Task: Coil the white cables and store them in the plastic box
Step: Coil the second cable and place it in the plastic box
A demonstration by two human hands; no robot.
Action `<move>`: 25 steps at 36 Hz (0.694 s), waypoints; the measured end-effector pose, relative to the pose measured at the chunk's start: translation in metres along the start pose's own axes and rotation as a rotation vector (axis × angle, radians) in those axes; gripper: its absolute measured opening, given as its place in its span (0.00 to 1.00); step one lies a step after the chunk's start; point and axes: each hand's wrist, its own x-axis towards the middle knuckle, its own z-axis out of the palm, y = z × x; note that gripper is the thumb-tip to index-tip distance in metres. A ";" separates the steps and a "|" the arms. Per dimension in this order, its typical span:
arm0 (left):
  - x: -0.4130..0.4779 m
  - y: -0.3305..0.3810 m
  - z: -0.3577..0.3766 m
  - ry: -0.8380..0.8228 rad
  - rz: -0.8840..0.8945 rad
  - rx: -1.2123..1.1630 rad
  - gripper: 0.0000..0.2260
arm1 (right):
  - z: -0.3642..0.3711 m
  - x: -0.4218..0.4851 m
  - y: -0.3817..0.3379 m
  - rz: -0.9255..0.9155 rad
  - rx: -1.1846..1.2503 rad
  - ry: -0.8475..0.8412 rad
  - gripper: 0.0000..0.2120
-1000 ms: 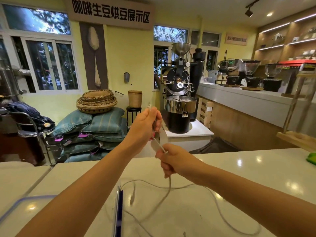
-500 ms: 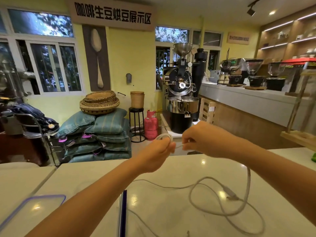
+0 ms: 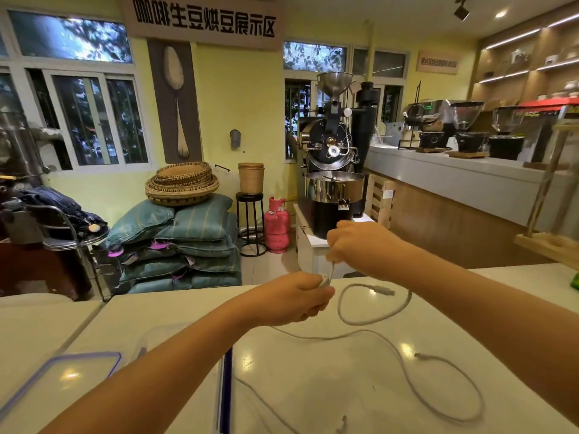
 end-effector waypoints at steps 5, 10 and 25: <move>-0.007 -0.001 -0.006 -0.041 0.008 -0.165 0.16 | 0.012 0.005 -0.005 0.032 0.163 0.101 0.13; -0.008 -0.002 -0.008 -0.061 0.041 -0.305 0.17 | 0.025 0.001 -0.012 0.055 0.377 0.245 0.10; -0.007 0.013 -0.001 -0.089 0.125 -0.493 0.15 | 0.032 0.007 -0.027 0.283 1.685 0.405 0.10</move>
